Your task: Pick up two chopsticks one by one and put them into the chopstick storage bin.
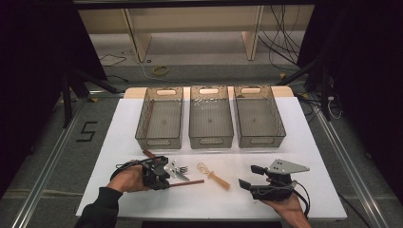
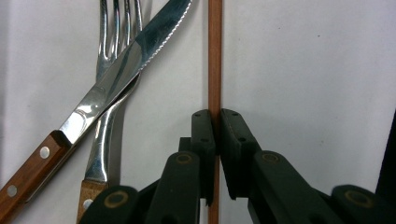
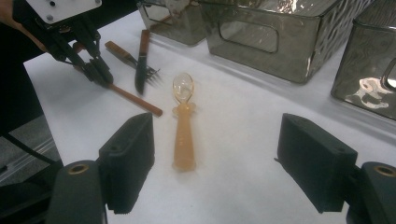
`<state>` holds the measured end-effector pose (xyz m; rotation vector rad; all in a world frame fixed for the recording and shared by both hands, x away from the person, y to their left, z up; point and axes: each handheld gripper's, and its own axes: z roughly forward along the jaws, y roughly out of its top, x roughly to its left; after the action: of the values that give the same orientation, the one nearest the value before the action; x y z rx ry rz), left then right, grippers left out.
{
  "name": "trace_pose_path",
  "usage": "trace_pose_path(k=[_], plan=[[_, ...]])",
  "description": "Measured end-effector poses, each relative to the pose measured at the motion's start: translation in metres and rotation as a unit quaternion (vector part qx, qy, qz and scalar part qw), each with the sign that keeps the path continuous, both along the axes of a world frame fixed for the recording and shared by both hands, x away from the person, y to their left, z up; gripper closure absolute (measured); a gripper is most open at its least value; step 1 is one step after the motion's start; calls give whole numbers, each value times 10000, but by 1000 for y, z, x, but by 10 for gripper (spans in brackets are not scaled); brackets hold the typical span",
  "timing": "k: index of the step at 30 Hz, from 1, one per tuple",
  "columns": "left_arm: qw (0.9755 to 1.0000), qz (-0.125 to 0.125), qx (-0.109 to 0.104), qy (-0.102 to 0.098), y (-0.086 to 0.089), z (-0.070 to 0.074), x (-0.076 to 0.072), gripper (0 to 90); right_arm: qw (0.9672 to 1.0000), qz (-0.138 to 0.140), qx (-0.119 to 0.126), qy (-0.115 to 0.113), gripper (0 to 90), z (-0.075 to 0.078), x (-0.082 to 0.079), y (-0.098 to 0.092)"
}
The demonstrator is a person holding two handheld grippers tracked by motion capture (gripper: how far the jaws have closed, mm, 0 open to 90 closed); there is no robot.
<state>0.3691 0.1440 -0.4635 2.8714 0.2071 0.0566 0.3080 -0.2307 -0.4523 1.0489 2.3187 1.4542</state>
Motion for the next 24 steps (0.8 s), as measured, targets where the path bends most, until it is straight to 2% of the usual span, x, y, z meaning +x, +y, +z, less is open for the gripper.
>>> trace_pose_path(k=[2, 9, 15, 20, 23, 24], plan=[[9999, 25, -106, 15, 1, 1, -1, 838, 10000, -2, 4, 6, 282, 0, 0, 0], [9996, -8, -269, 22, 2, 11, -2, 838, 10000, 5, -2, 4, 282, 0, 0, 0], [9992, 100, -392, -34, 0, 20, -4, 838, 10000, -3, -2, 1, 282, 0, 0, 0], [9972, 381, -635, -111, 0, 32, -4, 838, 10000, 3, 0, 3, 282, 0, 0, 0], [9943, 683, -799, -191, 2, 39, -2, 838, 10000, -5, -2, 11, 282, 0, 0, 0], [9926, 832, -854, -238, 3, 41, 0, 838, 10000, -8, -3, 11, 282, 0, 0, 0]])
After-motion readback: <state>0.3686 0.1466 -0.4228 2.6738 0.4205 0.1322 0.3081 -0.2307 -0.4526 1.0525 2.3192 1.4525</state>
